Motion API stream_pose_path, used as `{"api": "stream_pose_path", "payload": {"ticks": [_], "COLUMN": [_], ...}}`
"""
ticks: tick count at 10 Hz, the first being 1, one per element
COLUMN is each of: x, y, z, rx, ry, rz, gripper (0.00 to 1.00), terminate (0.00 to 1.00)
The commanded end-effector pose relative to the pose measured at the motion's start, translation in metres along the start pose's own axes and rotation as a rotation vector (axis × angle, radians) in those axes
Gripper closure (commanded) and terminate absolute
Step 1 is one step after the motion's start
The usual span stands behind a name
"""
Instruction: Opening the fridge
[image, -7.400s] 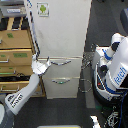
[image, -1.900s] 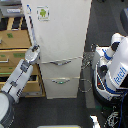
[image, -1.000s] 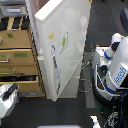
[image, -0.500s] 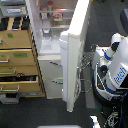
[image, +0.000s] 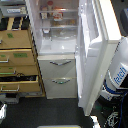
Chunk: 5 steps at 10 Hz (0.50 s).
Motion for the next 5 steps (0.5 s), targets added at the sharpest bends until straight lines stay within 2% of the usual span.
{"api": "stream_pose_path", "payload": {"ticks": [1, 3, 5], "x": [0.171, 0.223, 0.312], "y": [0.277, 0.291, 0.255], "z": [-0.346, -0.357, -0.396], "rx": [0.080, 0.085, 0.061], "ry": [0.305, 0.301, 0.318], "rz": [0.452, 0.440, 0.377], "gripper": [0.00, 0.00, 0.00], "terminate": [0.00, 0.00, 0.00]}}
